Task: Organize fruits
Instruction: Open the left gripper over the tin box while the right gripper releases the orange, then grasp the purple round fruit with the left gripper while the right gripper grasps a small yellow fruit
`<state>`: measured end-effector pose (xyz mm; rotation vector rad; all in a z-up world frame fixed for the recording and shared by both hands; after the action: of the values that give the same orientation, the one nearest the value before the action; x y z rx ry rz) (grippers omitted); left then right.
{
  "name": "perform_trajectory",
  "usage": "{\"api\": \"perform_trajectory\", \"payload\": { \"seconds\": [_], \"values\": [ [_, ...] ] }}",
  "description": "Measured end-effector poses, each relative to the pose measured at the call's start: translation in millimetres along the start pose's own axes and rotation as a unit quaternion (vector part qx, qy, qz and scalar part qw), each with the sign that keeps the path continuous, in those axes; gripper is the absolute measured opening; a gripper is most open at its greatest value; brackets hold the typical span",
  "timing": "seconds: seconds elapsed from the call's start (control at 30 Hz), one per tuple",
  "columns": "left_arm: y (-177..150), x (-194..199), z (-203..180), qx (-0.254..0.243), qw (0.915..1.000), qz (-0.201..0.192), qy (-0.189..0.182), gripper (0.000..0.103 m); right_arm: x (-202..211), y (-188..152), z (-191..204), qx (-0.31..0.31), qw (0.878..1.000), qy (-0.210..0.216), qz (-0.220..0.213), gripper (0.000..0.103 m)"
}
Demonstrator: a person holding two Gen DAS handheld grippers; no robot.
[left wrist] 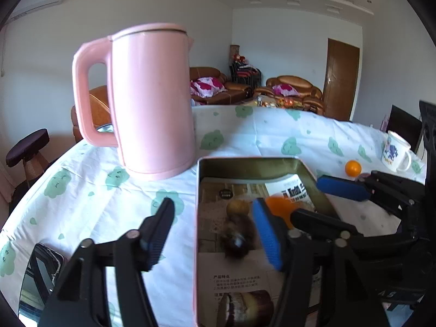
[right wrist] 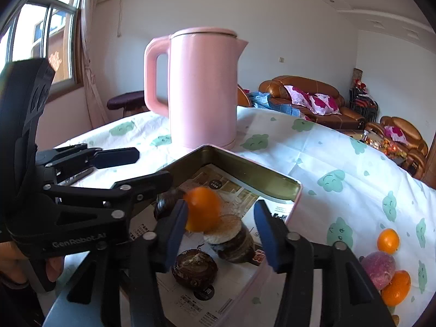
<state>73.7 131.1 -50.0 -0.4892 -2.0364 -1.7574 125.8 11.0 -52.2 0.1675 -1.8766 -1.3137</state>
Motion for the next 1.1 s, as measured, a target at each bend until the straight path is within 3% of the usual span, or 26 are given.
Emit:
{"api": "perform_trajectory", "payload": {
  "seconds": [0.13,0.33,0.47,0.63,0.77,0.87,1.1],
  "values": [
    [4.9,9.0,-5.2,0.0,0.9998,-0.018,0.004,0.08,13.6,0.4,-8.9,-0.016,1.0,-0.008,-0.011,0.059],
    [12.4,14.4,-37.7,-0.024,0.9991,-0.033,-0.015,0.086,44.9,-17.5,-40.6,-0.01,0.997,-0.074,-0.007,0.06],
    [14.7,9.5,-69.3,-0.048,0.9978,-0.03,-0.035,0.09,65.7,-37.3,-91.3,-0.043,0.99,-0.136,0.015,0.06],
    [10.6,-4.6,-112.3,-0.076,0.9945,-0.009,-0.072,0.093,78.1,-66.6,-159.8,-0.108,0.972,-0.2,0.062,0.06],
    [6.6,-12.9,-140.9,-0.092,0.991,0.011,-0.096,0.093,77.3,-83.5,-180.6,-0.132,0.968,-0.191,0.093,0.06],
    [7.4,-17.4,-153.9,-0.102,0.9892,0.02,-0.103,0.094,71.2,-89.4,-181.0,-0.14,0.97,-0.166,0.108,0.06],
    [8.5,-26.8,-171.4,-0.12,0.9861,0.035,-0.11,0.095,52.4,-97.3,-179.7,-0.137,0.967,-0.155,0.146,0.058]
  ]
}}
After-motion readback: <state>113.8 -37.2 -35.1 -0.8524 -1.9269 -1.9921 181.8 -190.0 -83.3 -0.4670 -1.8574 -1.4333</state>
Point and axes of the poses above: each gripper's, at about its wrist camera, not at the fingertips, and x roughly against the way its jaws point, z to its left, y to its top, the point moved 1 cm from there along -x, roughly the way its jaws point, and after that the axes turned 10 degrees about -y, right-handed, at the moved point
